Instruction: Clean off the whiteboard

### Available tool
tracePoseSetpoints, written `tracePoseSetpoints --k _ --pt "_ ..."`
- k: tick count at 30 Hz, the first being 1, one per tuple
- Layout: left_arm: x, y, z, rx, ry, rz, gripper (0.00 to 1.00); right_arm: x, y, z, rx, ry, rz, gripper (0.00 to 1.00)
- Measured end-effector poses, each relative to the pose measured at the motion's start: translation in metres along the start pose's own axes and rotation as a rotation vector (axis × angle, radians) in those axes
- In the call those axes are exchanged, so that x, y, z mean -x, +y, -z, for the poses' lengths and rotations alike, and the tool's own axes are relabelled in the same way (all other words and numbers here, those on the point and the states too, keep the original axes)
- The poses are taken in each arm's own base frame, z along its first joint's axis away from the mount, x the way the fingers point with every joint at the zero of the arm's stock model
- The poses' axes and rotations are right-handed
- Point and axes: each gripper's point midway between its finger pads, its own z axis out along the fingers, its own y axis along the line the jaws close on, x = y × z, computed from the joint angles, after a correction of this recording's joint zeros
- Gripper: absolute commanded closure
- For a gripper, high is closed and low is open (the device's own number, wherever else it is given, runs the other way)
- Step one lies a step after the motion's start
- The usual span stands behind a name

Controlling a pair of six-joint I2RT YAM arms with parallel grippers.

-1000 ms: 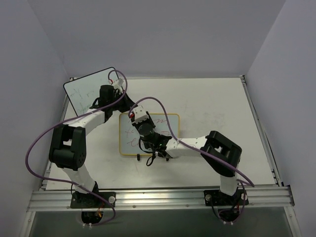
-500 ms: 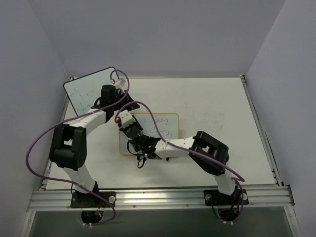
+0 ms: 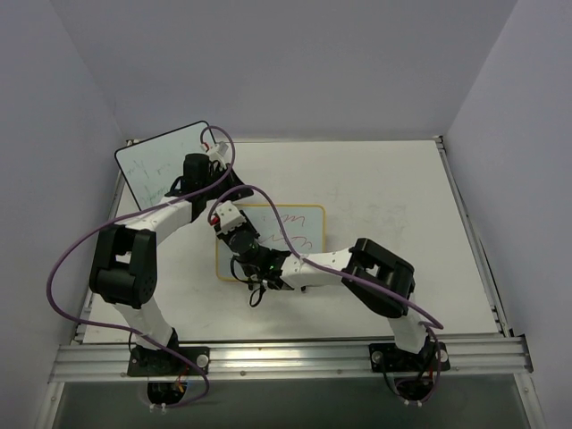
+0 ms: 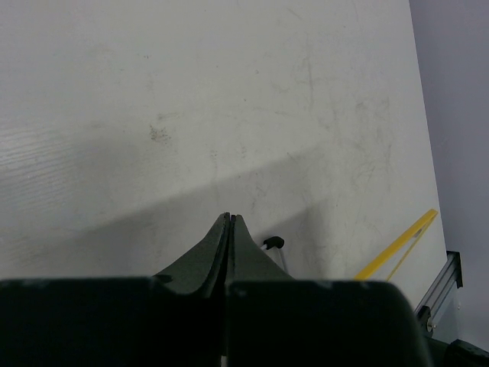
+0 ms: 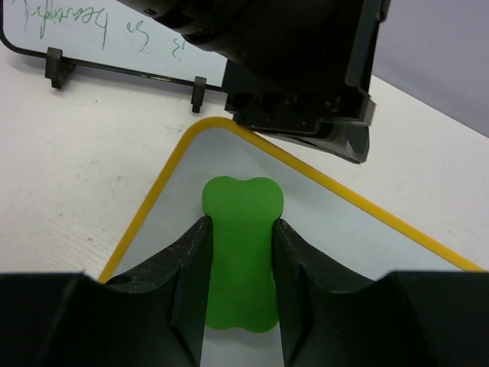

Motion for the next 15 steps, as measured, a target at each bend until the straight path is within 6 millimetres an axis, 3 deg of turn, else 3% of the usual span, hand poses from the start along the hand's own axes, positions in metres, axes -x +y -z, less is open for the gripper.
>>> tracePoseSetpoints --k 3,11,15 --pt "0.000 0.000 0.000 0.000 0.000 -0.002 0.98 -0.004 -0.011 0.006 -0.011 0.008 0.000 1.00" --pt "0.000 0.001 -0.001 -0.001 -0.002 -0.003 0.98 -0.004 -0.066 0.011 -0.105 0.011 -0.039 1.00" --pt "0.001 0.001 -0.002 -0.003 -0.005 -0.007 0.98 -0.003 -0.070 0.011 -0.112 0.009 -0.043 1.00"
